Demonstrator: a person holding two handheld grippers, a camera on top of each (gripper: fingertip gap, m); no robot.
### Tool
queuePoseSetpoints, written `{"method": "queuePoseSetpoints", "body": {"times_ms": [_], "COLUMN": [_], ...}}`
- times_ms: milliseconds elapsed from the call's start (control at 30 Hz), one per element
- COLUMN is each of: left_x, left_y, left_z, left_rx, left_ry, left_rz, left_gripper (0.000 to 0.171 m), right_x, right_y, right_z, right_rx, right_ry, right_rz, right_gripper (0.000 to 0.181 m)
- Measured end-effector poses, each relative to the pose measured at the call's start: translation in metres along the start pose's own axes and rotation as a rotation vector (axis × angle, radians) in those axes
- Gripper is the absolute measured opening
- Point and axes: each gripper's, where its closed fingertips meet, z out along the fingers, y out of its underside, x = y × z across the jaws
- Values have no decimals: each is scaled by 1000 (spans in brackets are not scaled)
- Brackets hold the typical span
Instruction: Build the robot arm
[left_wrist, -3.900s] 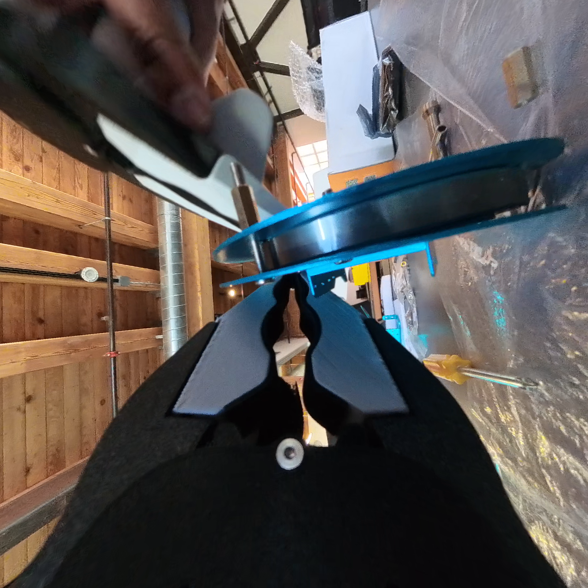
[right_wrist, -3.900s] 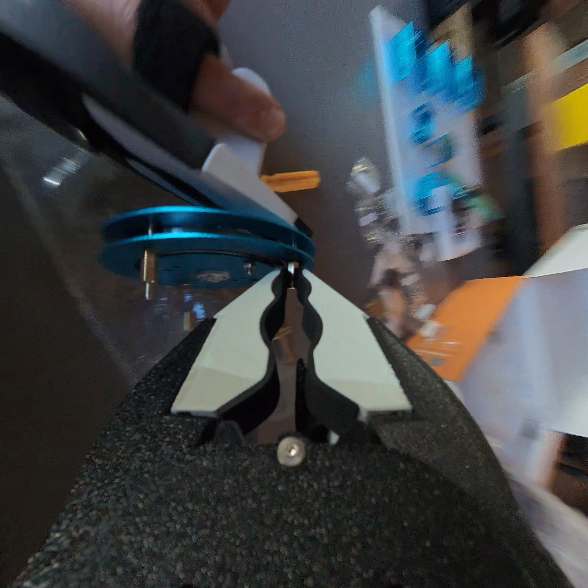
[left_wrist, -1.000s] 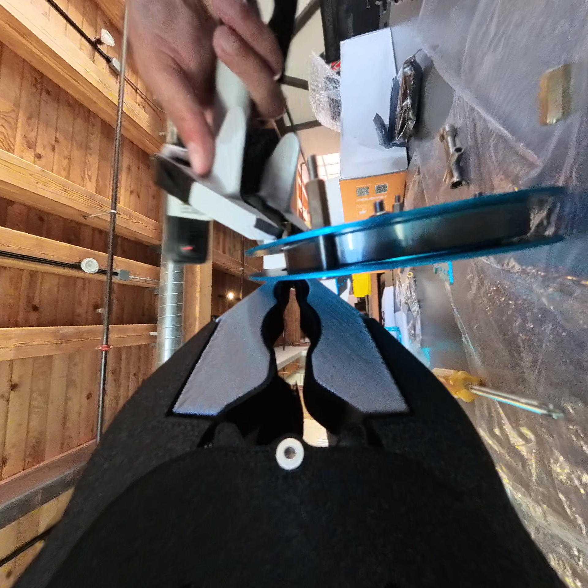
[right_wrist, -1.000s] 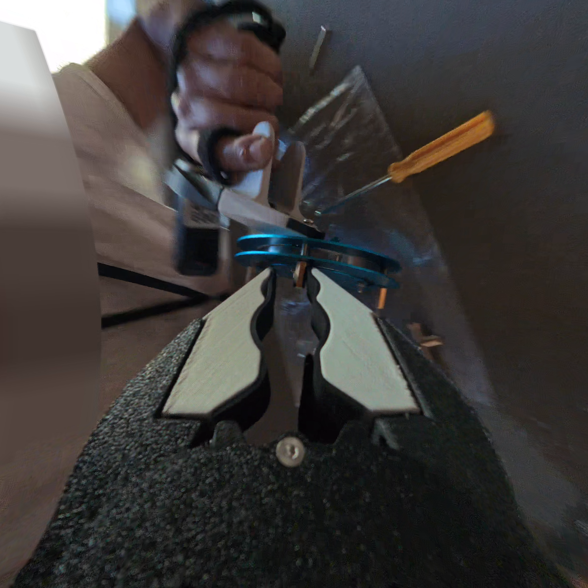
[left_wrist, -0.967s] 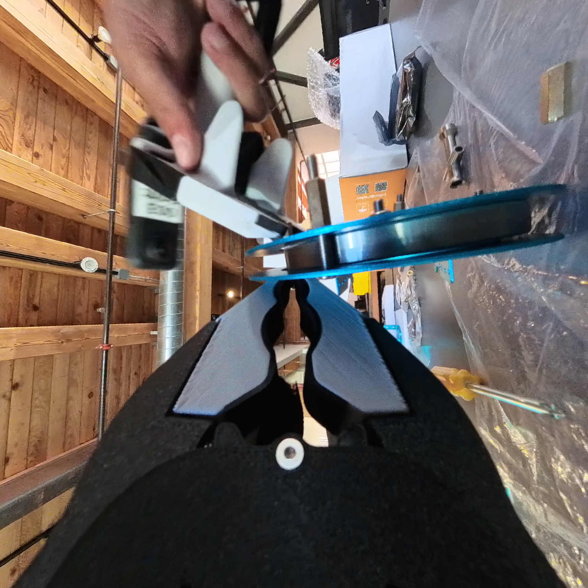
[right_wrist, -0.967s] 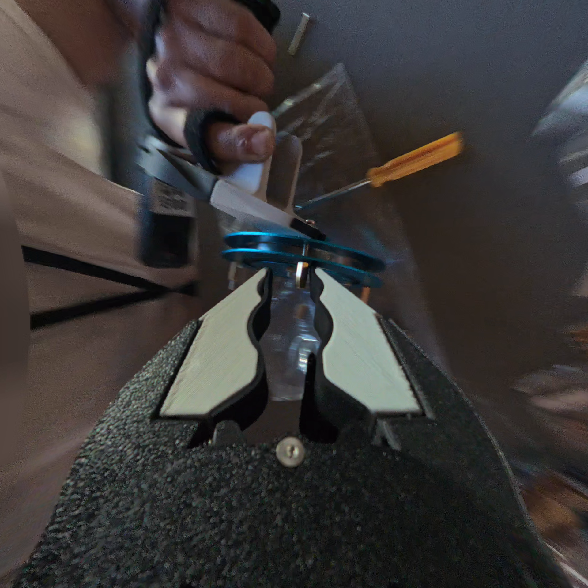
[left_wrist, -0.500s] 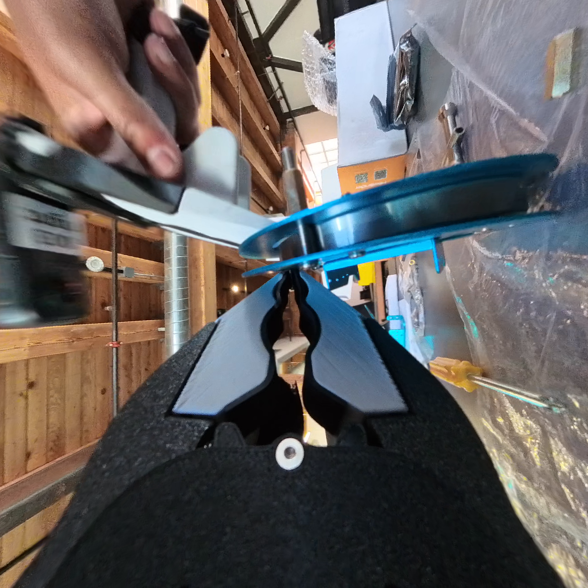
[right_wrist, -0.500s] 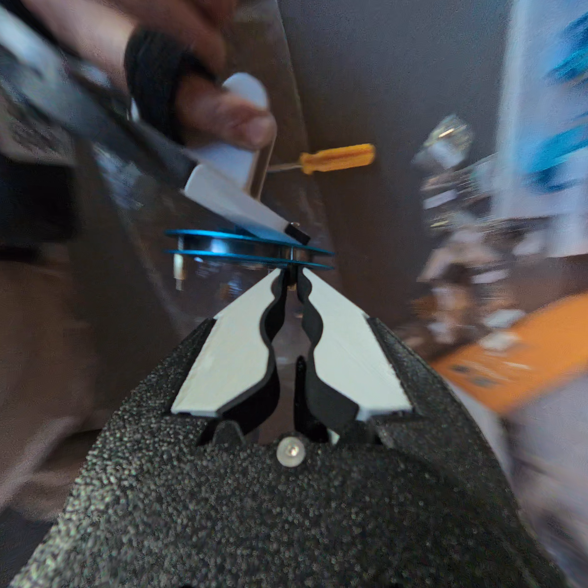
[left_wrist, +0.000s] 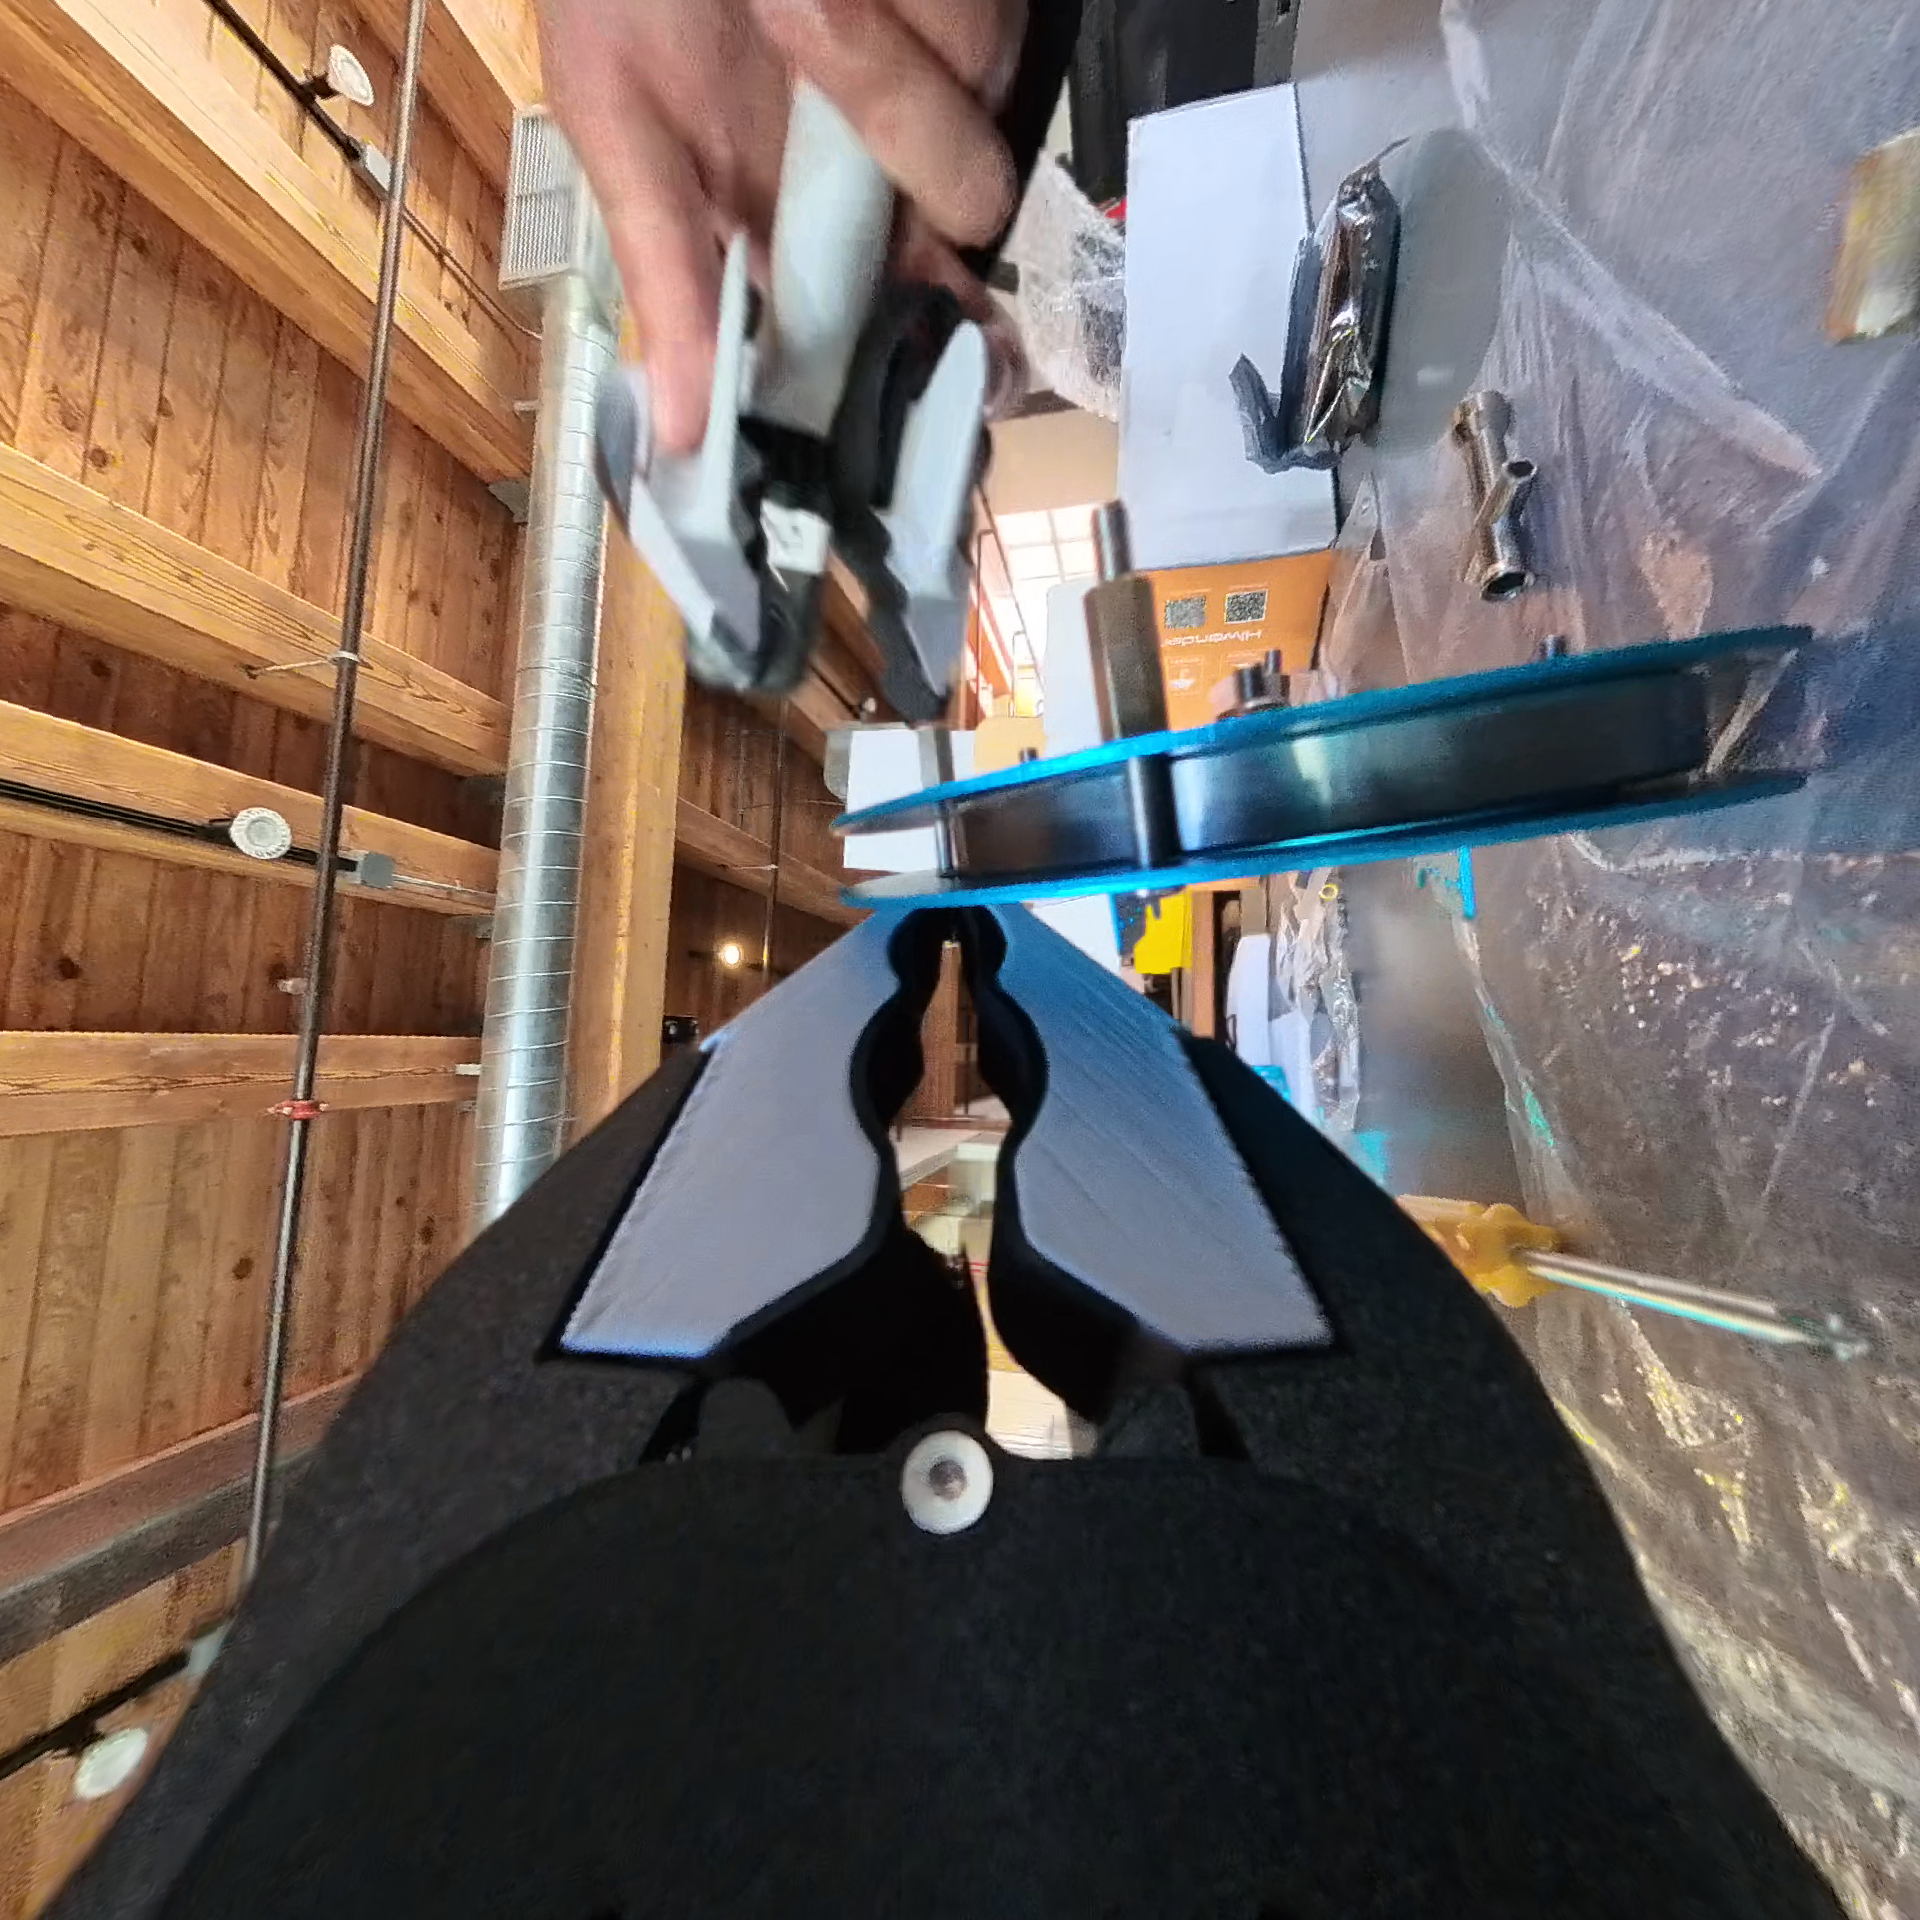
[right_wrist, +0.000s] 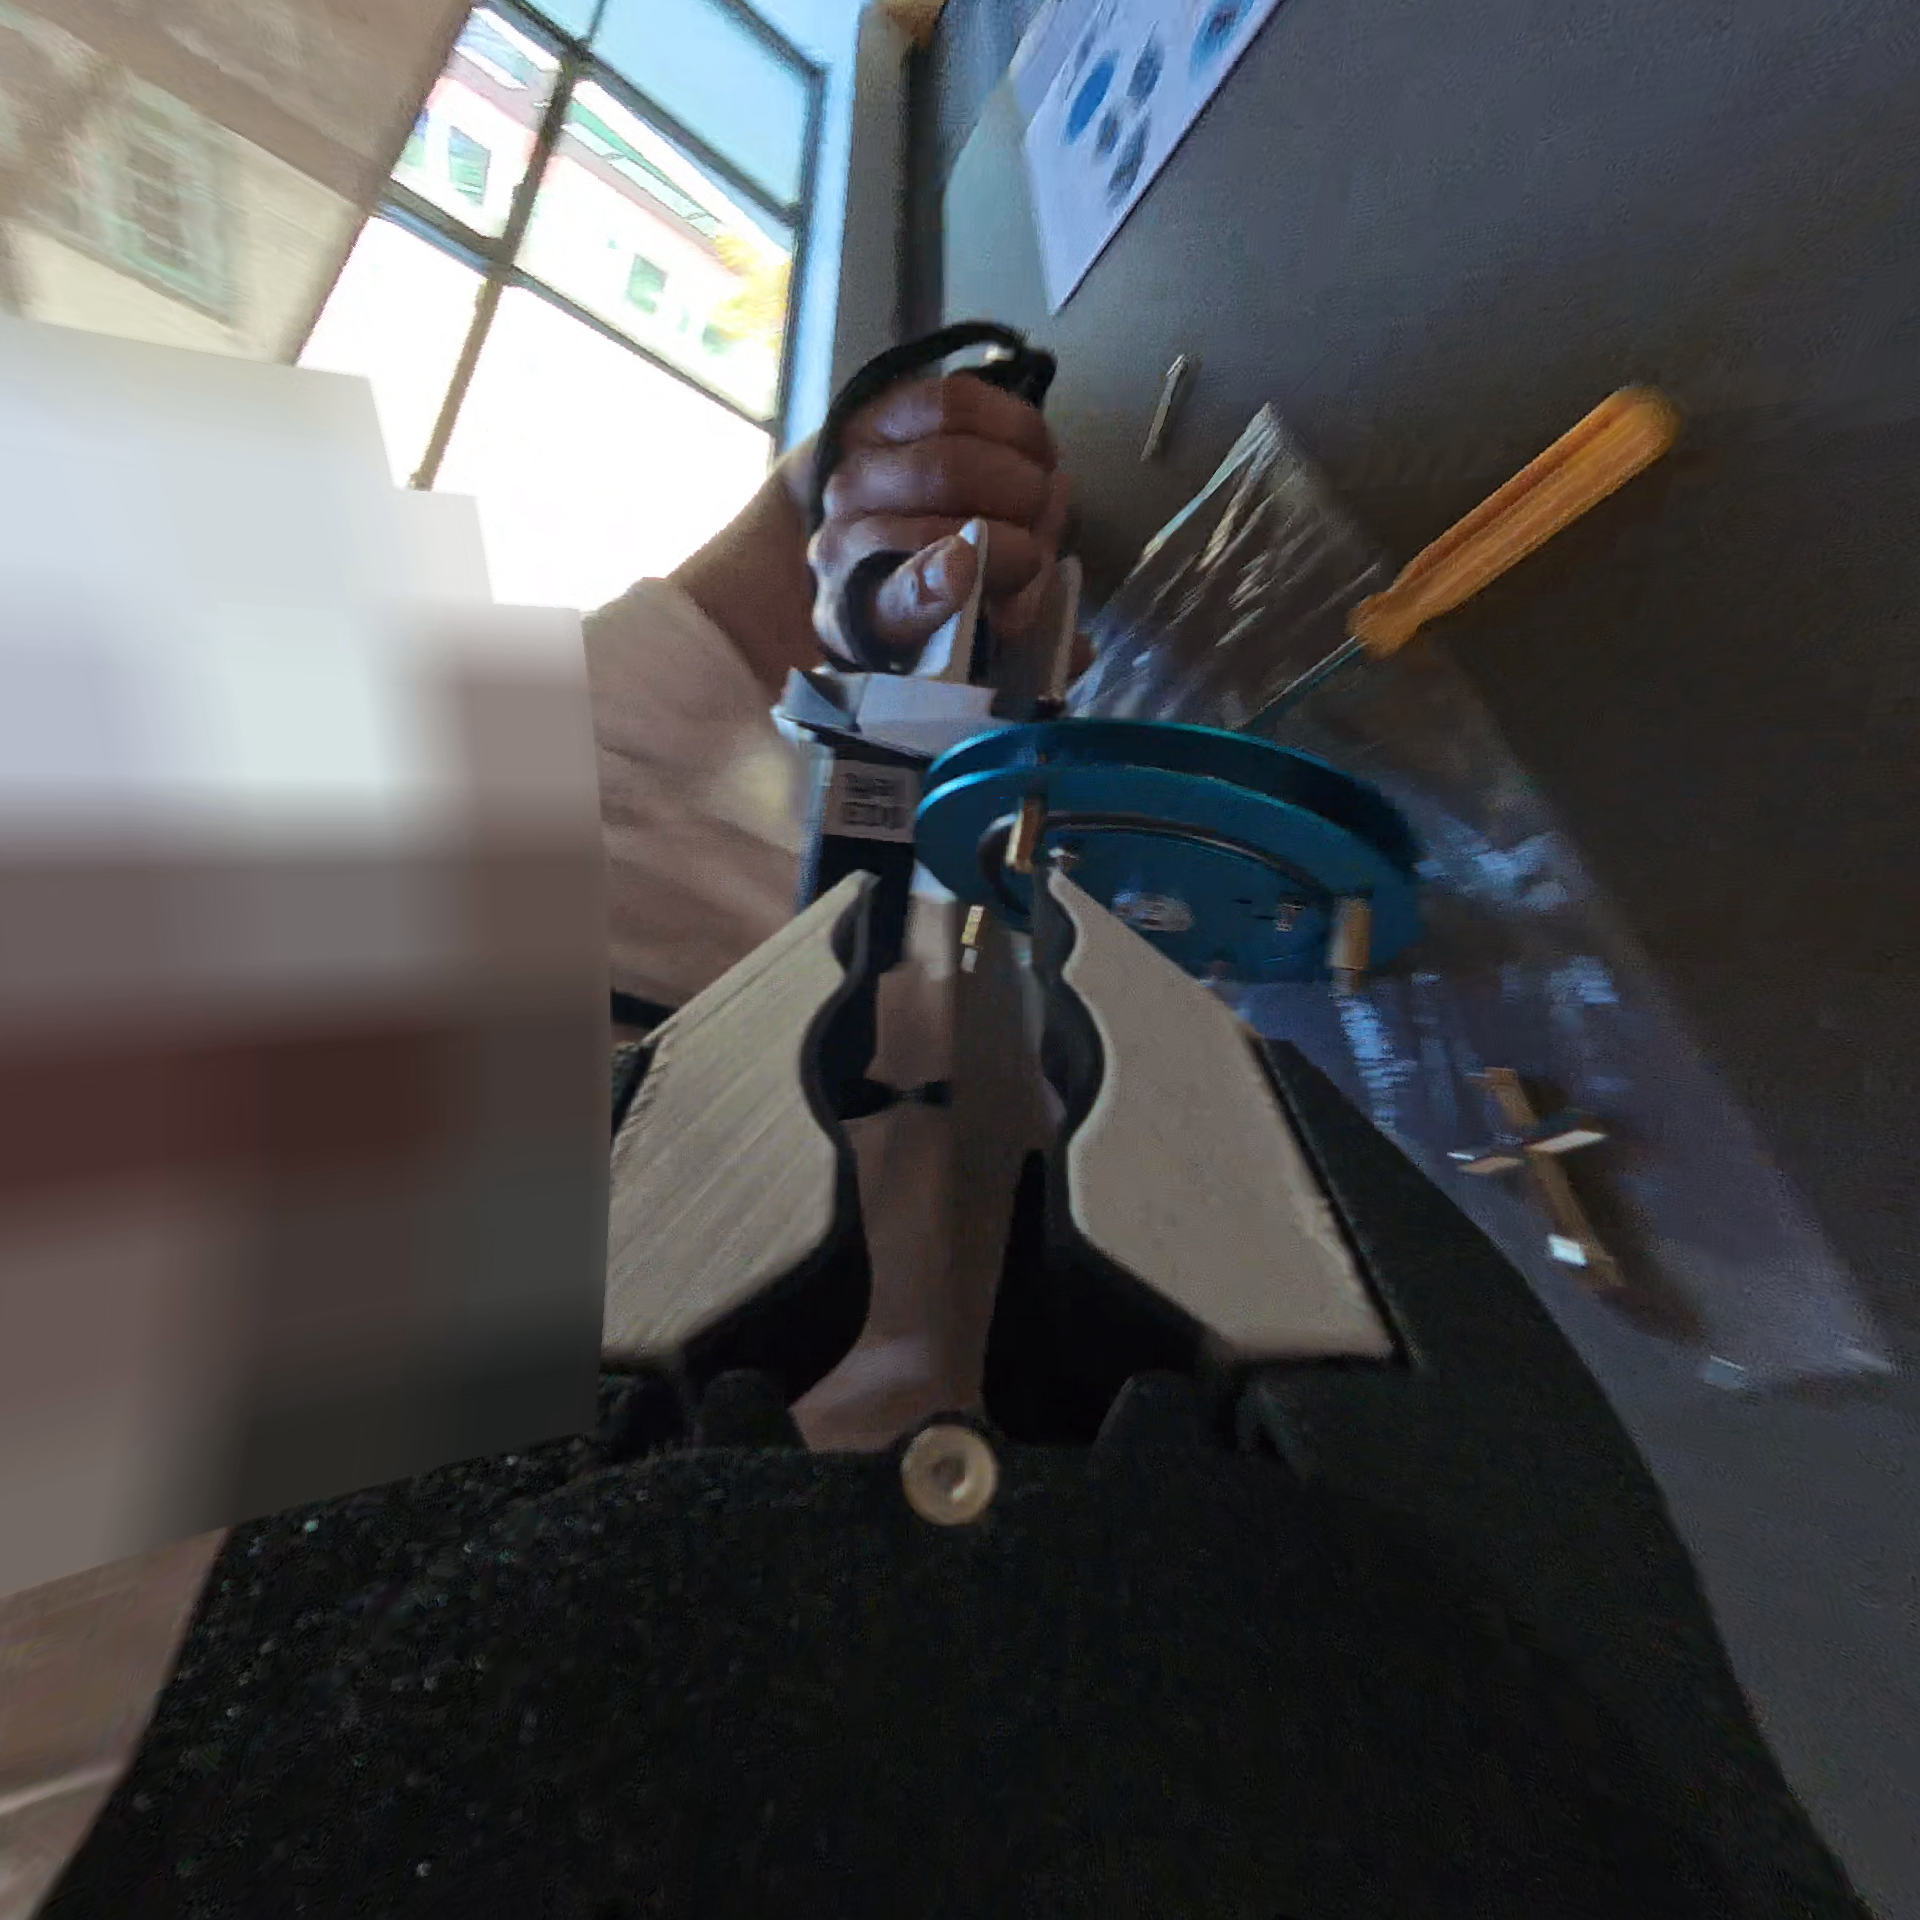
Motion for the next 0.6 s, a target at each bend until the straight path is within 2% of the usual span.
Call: {"method": "queuePoseSetpoints", "body": {"times_ms": [33,133,267,333,400,467,600], "left_x": [1,2,5,7,9,10,13], "left_y": [3,6,10,14,17,19,23], "left_z": [0,-1,1,3,4,5,7], "left_rx": [1,25,34,24,22,20,14], "left_ry": [4,29,43,58,74,83,102], "left_rz": [-8,-41,-88,-104,-121,-139,-149], "left_gripper": [1,2,2,2,2,2,3], "right_x": [1,3,31,46,48,62,62], "right_y": [0,4,21,28,38,41,52], "right_z": [-9,-30,-42,-43,-38,-35,-22], "right_rx": [44,198,331,369,319,289,208], "right_ry": [56,137,262,305,279,337,297], "right_rz": [-79,-230,-411,-412,-422,-428,-403], "right_gripper": [23,19,13,14,15,14,23]}}
